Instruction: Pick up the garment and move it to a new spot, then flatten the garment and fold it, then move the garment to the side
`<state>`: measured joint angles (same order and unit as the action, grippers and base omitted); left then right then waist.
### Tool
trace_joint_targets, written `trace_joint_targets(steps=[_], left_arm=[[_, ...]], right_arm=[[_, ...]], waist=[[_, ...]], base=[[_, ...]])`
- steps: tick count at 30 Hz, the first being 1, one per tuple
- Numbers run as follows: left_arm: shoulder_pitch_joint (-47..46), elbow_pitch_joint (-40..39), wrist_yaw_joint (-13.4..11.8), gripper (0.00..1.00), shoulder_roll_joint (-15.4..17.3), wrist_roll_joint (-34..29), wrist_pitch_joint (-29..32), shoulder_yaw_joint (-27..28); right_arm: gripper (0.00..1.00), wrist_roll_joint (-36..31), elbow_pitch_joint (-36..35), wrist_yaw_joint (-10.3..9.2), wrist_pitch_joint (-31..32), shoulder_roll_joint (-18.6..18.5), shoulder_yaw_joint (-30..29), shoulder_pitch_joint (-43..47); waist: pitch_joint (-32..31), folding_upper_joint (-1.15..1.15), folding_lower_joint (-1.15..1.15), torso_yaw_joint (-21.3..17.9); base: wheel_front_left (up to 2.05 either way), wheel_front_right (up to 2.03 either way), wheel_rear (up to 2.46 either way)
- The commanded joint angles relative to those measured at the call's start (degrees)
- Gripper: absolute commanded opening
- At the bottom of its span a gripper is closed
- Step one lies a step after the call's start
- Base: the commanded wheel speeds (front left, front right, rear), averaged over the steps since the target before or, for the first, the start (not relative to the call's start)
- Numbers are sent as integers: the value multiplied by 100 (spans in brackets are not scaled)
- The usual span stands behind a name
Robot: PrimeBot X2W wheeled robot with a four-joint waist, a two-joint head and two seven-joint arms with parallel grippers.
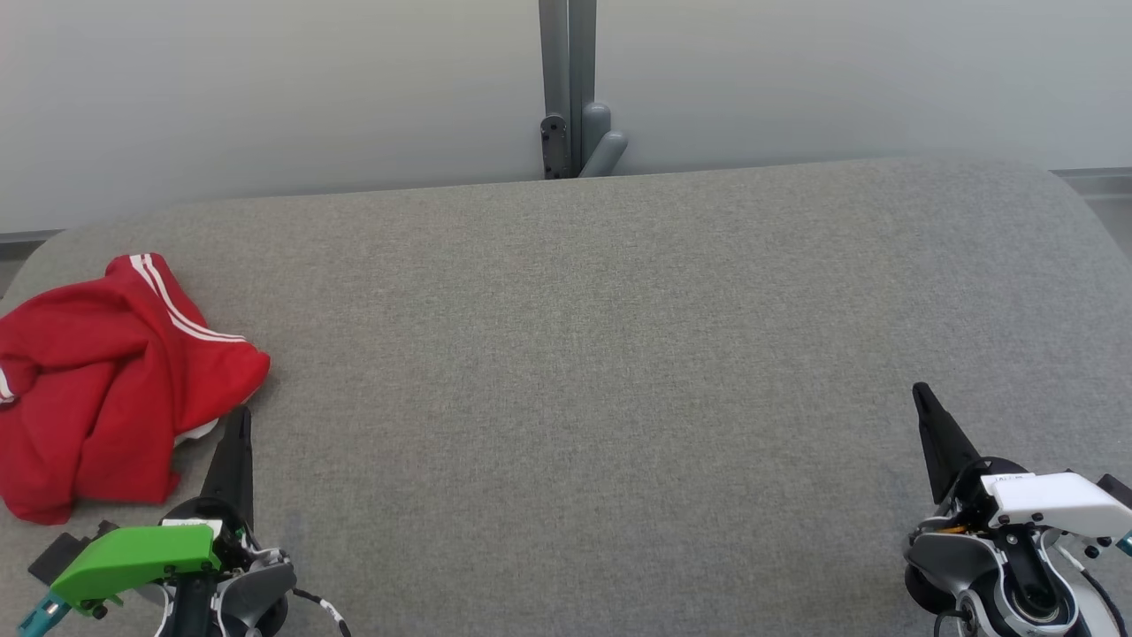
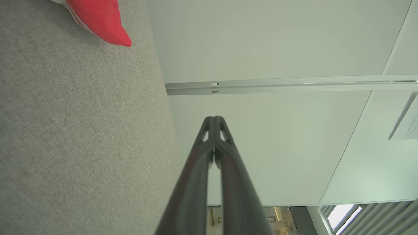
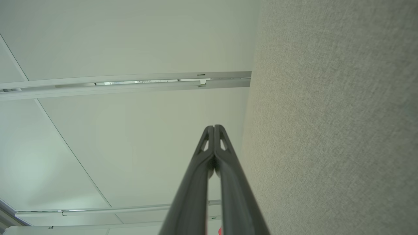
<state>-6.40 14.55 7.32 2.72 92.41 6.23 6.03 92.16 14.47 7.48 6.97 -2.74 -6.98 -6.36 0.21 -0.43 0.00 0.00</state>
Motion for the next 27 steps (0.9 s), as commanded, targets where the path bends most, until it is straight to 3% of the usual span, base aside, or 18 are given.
trace_joint_targets(steps=[1,27], left_arm=[[-56,-28,33,0,30,3,8,28],[-56,-28,33,0,31,3,7,28]], right_arm=[[0,32,-21,2,3,-27,-15,-47],[0,32,-21,2,3,-27,-15,-47]], waist=[[0,43,0,0],[0,43,0,0]], base=[[0,0,0],[0,0,0]])
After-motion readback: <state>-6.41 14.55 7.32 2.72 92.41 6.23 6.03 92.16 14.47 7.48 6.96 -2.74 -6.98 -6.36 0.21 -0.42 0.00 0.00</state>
